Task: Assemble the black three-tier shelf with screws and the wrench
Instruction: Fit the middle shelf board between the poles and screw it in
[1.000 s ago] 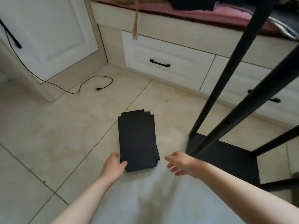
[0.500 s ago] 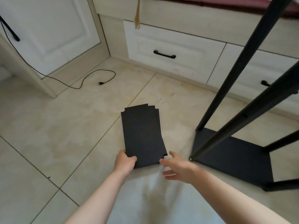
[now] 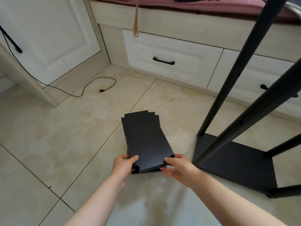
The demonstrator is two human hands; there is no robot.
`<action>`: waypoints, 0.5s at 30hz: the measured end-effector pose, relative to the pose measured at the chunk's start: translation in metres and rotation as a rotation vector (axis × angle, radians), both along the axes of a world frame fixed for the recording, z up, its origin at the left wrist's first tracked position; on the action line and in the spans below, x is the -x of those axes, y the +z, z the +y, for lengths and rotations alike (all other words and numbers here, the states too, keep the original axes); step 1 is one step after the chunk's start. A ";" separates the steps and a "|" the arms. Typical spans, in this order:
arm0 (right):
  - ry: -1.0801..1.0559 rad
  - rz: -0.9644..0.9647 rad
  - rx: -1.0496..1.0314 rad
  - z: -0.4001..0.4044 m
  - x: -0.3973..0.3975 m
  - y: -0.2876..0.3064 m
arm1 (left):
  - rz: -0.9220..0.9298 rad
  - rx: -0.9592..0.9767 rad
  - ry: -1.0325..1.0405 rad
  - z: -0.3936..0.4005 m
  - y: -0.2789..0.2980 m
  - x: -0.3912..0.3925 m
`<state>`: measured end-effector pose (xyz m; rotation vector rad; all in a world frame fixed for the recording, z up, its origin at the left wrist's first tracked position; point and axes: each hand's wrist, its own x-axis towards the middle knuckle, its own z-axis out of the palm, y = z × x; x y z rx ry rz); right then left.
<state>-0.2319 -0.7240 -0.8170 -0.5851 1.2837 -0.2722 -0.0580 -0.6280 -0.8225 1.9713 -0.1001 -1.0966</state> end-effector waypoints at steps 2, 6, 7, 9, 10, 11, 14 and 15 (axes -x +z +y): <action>-0.057 0.003 -0.002 -0.001 -0.001 0.010 | 0.079 0.042 0.029 -0.002 0.011 0.001; -0.095 -0.015 -0.066 0.002 0.000 0.037 | 0.214 0.135 0.088 -0.001 0.041 0.004; -0.100 -0.021 -0.068 0.004 0.001 0.045 | 0.229 0.157 0.092 0.000 0.049 0.005; -0.142 -0.058 -0.055 0.005 0.003 0.065 | 0.273 0.219 0.099 0.005 0.069 0.010; -0.166 -0.088 -0.042 0.005 0.005 0.076 | 0.306 0.255 0.107 0.008 0.080 0.012; -0.185 -0.113 -0.031 0.005 0.007 0.088 | 0.341 0.287 0.113 0.011 0.091 0.015; -0.177 -0.119 0.008 0.009 0.014 0.123 | 0.406 0.344 0.107 0.024 0.121 0.026; -0.167 -0.114 0.030 0.013 0.018 0.136 | 0.411 0.356 0.101 0.030 0.133 0.030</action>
